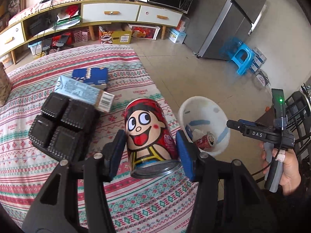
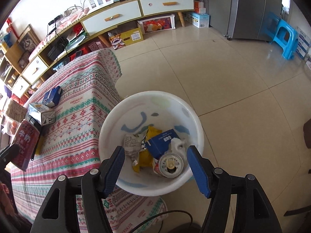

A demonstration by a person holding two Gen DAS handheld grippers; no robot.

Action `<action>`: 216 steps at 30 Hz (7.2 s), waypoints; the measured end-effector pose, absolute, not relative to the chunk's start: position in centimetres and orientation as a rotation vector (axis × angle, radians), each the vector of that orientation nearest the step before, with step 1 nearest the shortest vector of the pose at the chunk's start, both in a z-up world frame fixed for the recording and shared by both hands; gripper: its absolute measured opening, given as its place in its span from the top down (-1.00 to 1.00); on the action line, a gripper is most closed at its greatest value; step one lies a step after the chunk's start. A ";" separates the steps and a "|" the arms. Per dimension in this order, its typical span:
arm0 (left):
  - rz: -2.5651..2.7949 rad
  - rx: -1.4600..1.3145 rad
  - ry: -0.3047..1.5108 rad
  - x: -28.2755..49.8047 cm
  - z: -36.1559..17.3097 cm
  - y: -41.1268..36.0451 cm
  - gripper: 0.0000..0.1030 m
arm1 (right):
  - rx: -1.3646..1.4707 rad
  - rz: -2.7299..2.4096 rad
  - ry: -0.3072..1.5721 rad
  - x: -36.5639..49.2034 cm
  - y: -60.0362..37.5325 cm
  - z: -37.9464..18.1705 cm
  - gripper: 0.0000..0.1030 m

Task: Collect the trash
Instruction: 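Carry both red cans to the white bucket and release them, then grasp the black plastic tray with the left gripper while the right gripper grasps the green sponge, then carry the black tray and green sponge to the bucket and release both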

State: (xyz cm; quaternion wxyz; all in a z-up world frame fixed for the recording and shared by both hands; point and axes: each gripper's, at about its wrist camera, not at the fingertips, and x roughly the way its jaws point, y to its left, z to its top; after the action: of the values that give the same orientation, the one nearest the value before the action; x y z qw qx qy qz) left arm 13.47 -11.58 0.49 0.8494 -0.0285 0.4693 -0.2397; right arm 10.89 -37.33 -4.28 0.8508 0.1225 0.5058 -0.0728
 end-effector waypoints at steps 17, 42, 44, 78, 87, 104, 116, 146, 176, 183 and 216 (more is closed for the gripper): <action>-0.659 0.072 1.011 14.3 -2.9 -25.2 -0.06 | 0.293 -0.214 1.011 4.0 -42.8 -3.6 -0.35; -0.550 0.099 0.994 14.1 -1.8 -21.0 -0.63 | 0.266 -0.210 0.990 4.8 -42.0 -3.1 -0.45; -0.531 0.097 0.994 14.0 -1.6 -19.9 -0.63 | 0.259 -0.207 0.993 5.0 -41.5 -3.1 -0.46; -0.193 -0.065 1.068 18.0 -2.6 3.4 -0.98 | 0.059 -0.084 1.066 12.9 -29.0 -3.9 -0.69; -0.280 -0.179 1.117 20.3 -4.9 3.4 -0.68 | 0.035 -0.078 1.090 14.4 -27.7 -4.7 -0.68; -0.329 -0.217 1.092 18.3 -3.8 4.3 0.00 | -0.002 -0.014 1.087 16.0 -23.6 -4.3 -0.69; -0.226 -0.279 1.025 14.4 -1.4 9.6 0.00 | -0.029 0.074 1.068 18.4 -18.0 -3.8 -0.69; -0.074 -0.305 1.069 9.7 -4.1 17.4 0.00 | -0.396 0.472 1.095 23.6 0.1 -11.3 -0.58; -0.198 -0.214 1.021 11.0 -2.1 8.7 0.00 | -0.186 0.320 1.057 17.2 -12.6 -4.0 -0.26; -0.260 -0.213 1.039 11.6 -2.2 4.9 0.00 | -0.106 0.231 1.062 15.4 -19.3 -3.6 -0.26; -0.465 0.100 1.032 14.8 -3.0 -22.1 -0.01 | 0.176 -0.080 1.067 7.2 -40.0 -3.8 -0.26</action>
State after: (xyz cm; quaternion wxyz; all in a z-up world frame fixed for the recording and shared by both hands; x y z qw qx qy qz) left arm 14.75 -22.12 -3.00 0.8428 0.0472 0.4888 -0.2202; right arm 7.22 -39.96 -3.76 0.8567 0.0836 0.5076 -0.0379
